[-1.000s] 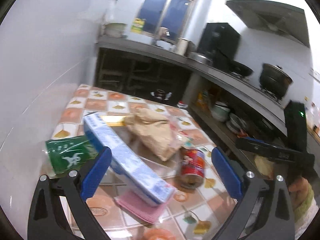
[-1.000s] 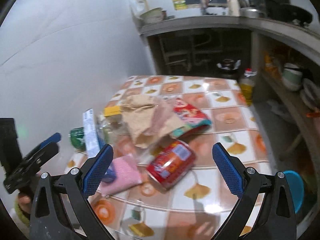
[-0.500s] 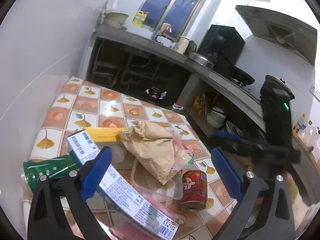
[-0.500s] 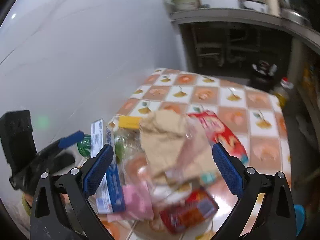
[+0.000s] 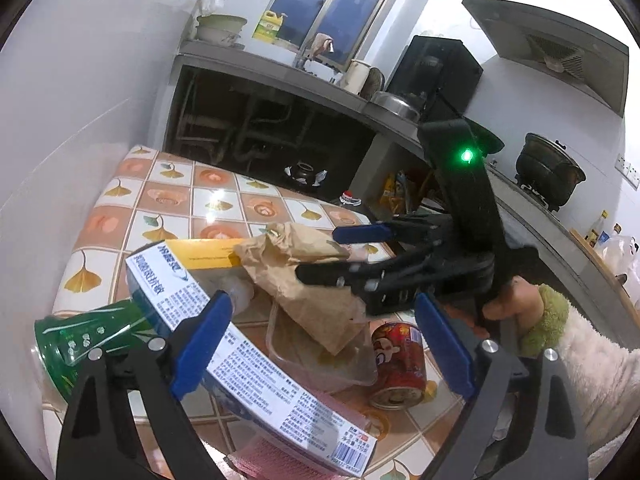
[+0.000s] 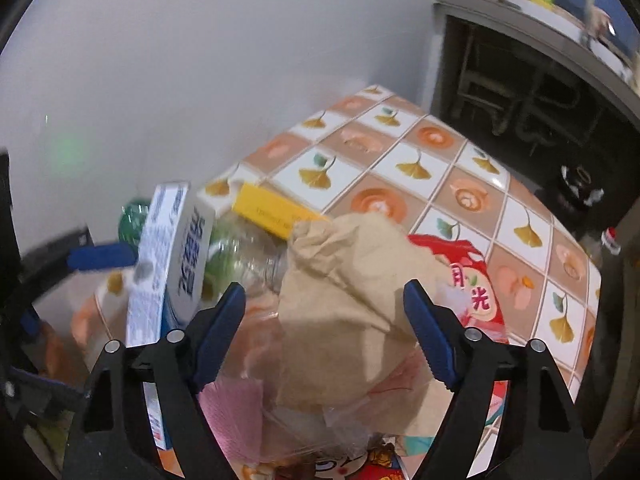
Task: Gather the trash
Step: 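Move both tools back over the table toward the brown paper bag, then close the right tool on the brown paper bag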
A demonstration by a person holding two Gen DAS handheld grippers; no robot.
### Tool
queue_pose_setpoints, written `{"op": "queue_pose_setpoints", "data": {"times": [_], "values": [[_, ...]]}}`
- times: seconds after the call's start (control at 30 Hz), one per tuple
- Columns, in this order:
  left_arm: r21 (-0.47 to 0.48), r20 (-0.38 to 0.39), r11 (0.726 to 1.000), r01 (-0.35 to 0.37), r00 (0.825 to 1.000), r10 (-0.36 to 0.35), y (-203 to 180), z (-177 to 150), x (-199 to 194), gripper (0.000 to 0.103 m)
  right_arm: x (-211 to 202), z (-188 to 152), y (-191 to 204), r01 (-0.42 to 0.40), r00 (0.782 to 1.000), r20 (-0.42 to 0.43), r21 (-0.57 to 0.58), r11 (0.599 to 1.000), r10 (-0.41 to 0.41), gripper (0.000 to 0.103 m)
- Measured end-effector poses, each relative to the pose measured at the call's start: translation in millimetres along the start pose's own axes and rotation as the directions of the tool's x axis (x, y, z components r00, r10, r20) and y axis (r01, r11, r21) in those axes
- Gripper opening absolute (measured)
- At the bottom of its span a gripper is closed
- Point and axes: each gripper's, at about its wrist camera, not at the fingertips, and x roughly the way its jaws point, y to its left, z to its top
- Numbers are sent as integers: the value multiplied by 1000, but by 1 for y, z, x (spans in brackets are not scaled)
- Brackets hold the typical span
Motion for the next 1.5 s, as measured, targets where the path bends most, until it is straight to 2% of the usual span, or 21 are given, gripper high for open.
{"op": "queue_pose_setpoints", "data": {"times": [0.1, 0.2, 0.27, 0.3, 0.37, 0.43, 0.63, 0.8, 0.83, 0.9, 0.93, 0.97, 1.0, 1.13, 1.27, 1.4, 1.43, 1.5], "values": [[-10, -8, 1000, -1, 1000, 1, 3, -2, 0, 91, 9, -5, 5, 34, 999, -37, -37, 999, -35, 70], [-19, -7, 1000, -1, 1000, 1, 6, -3, -1, 91, 17, -7, 3, 50, 996, -68, -43, 998, -53, 55], [-20, -6, 1000, -5, 1000, 5, 7, -4, -3, 91, 21, -8, 1, 54, 995, -87, -40, 998, -57, 38], [-20, -5, 1000, -7, 1000, 7, 7, -4, -4, 91, 23, -8, 1, 53, 994, -95, -36, 998, -56, 33], [-23, -1, 1000, -12, 1000, 12, 9, -4, -6, 91, 26, -10, -1, 50, 992, -112, -17, 999, -52, 12], [-26, 0, 1000, -12, 1000, 12, 10, -5, -7, 91, 26, -11, -4, 37, 993, -115, 10, 999, -35, 2], [-12, 11, 1000, -6, 1000, 6, 10, -5, -12, 91, -4, -10, -20, -79, 997, 4, 163, 983, 80, 0], [10, 13, 1000, 12, 1000, -12, 5, -4, -14, 91, -42, -8, -36, -183, 978, 144, 253, 950, 150, 0], [14, 11, 1000, 15, 1000, -15, 4, -3, -14, 91, -47, -8, -36, -187, 976, 160, 248, 951, 151, 1], [23, 3, 1000, 17, 1000, -17, 3, -2, -12, 91, -50, -6, -34, -178, 977, 156, 223, 958, 145, 23], [26, 1, 999, 20, 1000, -20, 2, -2, -11, 91, -50, -6, -33, -156, 981, 150, 217, 963, 125, 58], [28, -3, 999, 22, 1000, -22, 2, -2, -11, 91, -49, -6, -31, -116, 985, 152, 202, 972, 86, 83], [29, -6, 999, 24, 1000, -24, 2, -2, -10, 91, -47, -5, -28, -96, 986, 154, 177, 980, 69, 87], [29, -26, 999, 24, 999, -23, 3, -6, -7, 91, -18, 2, -23, -71, 996, 68, 100, 992, 65, 92], [27, -39, 999, 21, 999, -20, 5, -7, -5, 91, 24, 9, -18, -42, 998, -43, 35, 998, 44, 92], [30, -45, 999, 18, 999, -17, 7, -7, -4, 91, 42, 7, -4, 0, 997, -78, -57, 998, -4, 92], [30, -46, 999, 17, 999, -16, 7, -7, -4, 91, 44, 6, -2, 7, 997, -77, -70, 998, -12, 91], [29, -50, 999, 17, 999, -15, 8, -8, -3, 91, 44, 5, -1, 34, 997, -66, -79, 996, -39, 77]]}}
